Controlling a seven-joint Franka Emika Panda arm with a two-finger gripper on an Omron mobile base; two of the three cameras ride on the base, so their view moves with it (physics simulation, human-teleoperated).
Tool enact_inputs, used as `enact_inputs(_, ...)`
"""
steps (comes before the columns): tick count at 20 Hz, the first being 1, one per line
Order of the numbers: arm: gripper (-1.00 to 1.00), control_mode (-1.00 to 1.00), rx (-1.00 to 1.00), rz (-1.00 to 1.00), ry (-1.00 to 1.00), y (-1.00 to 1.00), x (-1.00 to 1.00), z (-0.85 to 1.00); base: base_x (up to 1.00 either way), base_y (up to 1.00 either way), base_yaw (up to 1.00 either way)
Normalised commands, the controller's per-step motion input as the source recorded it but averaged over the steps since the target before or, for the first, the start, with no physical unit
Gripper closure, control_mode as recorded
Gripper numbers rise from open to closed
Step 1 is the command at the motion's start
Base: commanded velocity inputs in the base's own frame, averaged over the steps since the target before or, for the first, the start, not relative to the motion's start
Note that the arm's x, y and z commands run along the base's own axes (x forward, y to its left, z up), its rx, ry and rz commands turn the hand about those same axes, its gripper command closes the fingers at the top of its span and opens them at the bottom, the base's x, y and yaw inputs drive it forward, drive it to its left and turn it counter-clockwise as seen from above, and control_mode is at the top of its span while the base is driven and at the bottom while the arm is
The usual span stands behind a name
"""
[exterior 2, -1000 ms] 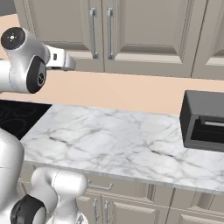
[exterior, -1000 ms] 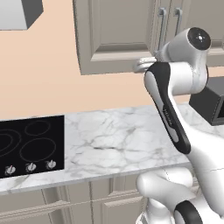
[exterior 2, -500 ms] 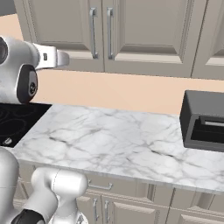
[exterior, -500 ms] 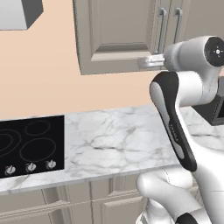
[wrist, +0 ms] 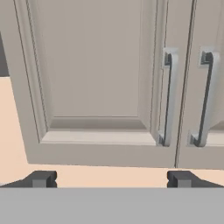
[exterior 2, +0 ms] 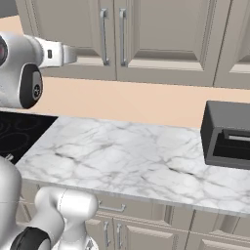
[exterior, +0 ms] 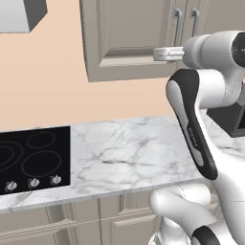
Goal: Move the bowls from the cabinet to the plates on the dining table.
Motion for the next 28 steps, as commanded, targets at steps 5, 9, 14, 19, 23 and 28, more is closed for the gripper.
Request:
enact_inputs(5, -1.0, -1.0, 0.04, -0.03, 0.03, -0.16, -0.01, 0.2, 0.0, 0.0, 0.0)
enact_inputs(9, -1.0, -1.0, -0.01, -0.06, 0.0, 0.04, -0.03, 0.0, 0.0, 0.0, 0.0)
enact_inputs(14, -1.0, -1.0, 0.0, -0.02, 0.04, -0.16, -0.38, 0.0, 0.0, 0.0, 0.0)
enact_inputs(19, -1.0, -1.0, 0.0, 0.0, 0.03, -0.24, -0.54, 0.0, 0.0, 0.0, 0.0)
enact_inputs(23, -1.0, -1.0, 0.0, -0.01, 0.13, -0.22, -0.14, -0.01, 0.0, 0.0, 0.0)
enact_inputs(28, -1.0, -1.0, 0.0, -0.02, 0.19, -0.28, 0.07, 0.0, 0.0, 0.0, 0.0)
